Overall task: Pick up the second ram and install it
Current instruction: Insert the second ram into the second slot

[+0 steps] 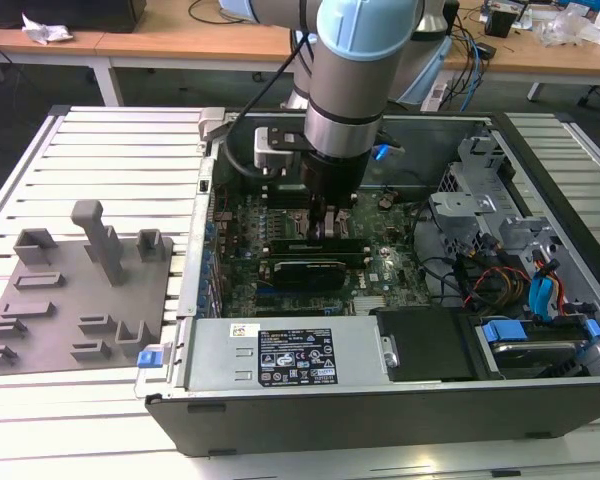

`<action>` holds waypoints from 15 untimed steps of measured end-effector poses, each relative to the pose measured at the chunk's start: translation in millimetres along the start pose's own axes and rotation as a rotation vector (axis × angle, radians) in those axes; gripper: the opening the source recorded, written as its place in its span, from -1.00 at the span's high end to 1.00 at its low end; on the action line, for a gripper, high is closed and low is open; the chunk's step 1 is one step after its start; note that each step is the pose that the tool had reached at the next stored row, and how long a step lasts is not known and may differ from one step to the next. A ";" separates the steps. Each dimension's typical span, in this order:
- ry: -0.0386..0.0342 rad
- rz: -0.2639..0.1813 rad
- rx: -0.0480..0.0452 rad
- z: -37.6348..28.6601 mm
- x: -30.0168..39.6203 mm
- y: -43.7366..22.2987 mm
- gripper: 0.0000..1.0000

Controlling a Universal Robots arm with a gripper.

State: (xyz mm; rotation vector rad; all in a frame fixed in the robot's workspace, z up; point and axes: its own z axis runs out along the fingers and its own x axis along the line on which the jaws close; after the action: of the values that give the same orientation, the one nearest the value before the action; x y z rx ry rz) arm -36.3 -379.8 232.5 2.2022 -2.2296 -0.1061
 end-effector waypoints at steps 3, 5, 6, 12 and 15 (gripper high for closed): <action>0.0001 0.000 -0.0001 0.6 0.0 0.0 0.76; 0.0001 0.000 -0.0001 0.7 0.0 0.0 0.61; 0.0001 0.000 0.0000 -3.1 -0.2 0.2 0.61; 0.0060 0.000 0.0002 -28.3 -8.0 1.6 0.80; 0.0060 0.000 0.0002 -28.6 -8.2 1.6 0.80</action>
State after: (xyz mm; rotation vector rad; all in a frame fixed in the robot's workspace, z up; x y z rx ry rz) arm -36.3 -372.8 261.5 2.1992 -2.2271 -0.0991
